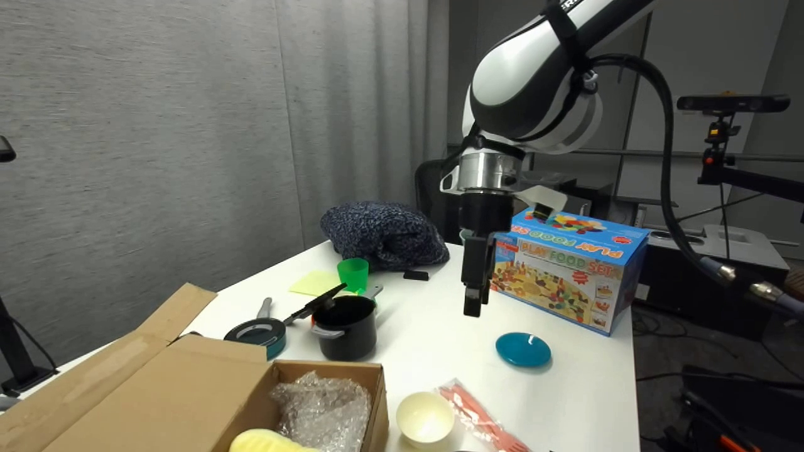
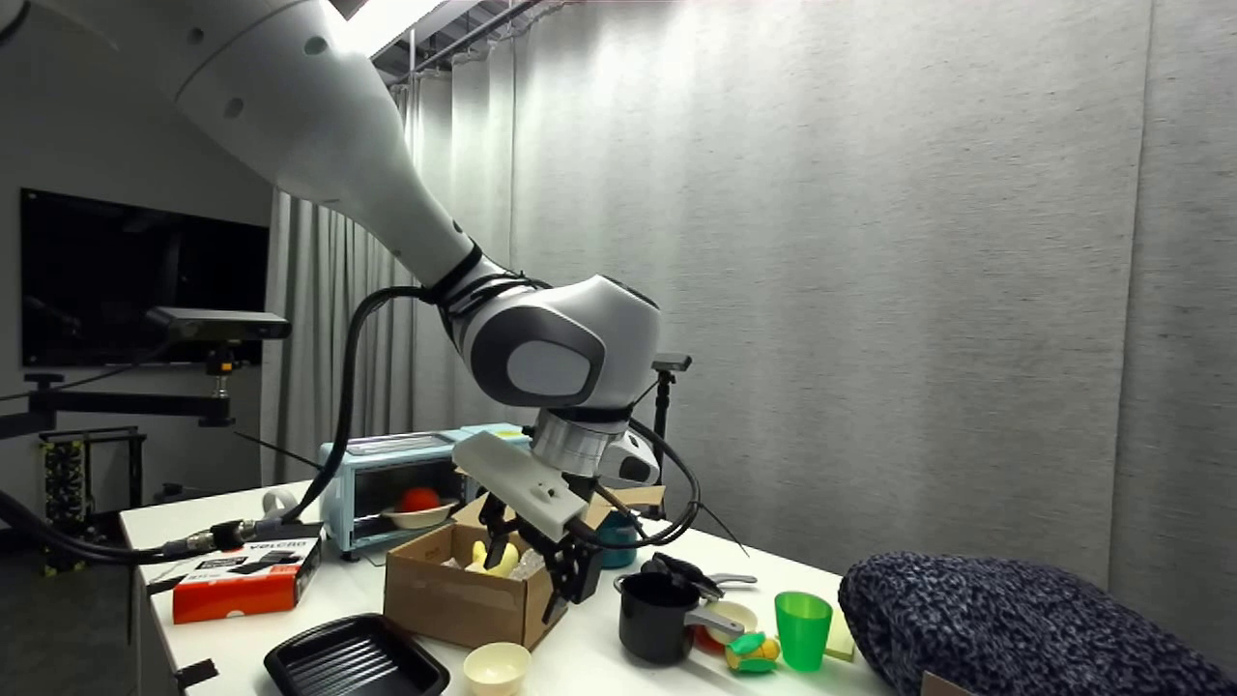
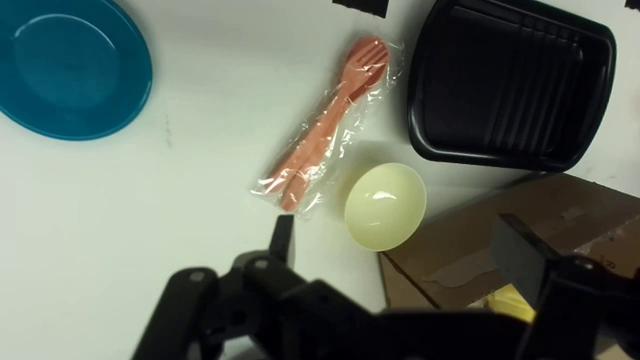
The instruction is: Place the yellow plush toy, the white bowl and packet of cutlery in the box
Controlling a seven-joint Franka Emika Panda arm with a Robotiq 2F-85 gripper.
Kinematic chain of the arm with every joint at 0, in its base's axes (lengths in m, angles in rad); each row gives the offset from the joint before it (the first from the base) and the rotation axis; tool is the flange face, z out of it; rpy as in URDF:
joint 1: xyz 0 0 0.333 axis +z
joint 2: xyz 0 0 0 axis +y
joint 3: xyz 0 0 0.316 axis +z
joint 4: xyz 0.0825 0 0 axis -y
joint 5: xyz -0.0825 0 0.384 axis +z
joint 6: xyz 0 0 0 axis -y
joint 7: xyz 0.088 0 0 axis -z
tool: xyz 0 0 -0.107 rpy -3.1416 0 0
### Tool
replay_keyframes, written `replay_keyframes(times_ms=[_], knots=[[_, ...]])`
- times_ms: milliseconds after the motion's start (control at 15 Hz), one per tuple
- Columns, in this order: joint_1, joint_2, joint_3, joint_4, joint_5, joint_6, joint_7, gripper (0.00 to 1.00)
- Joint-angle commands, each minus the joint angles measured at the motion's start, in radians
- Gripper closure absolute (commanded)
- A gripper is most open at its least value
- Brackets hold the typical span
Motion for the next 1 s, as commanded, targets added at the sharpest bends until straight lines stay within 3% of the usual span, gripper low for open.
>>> replay_keyframes(times_ms=[0, 533, 800, 933], knots=[[-0.004, -0.045, -0.016, -0.066, 0.003, 0.037, 0.041, 0.00], [-0.002, 0.039, 0.002, -0.131, 0.296, 0.247, -0.061, 0.00], [0.001, 0.125, 0.034, -0.101, 0.373, 0.310, -0.082, 0.00], [0.007, 0.173, 0.052, -0.079, 0.356, 0.319, -0.066, 0.00]])
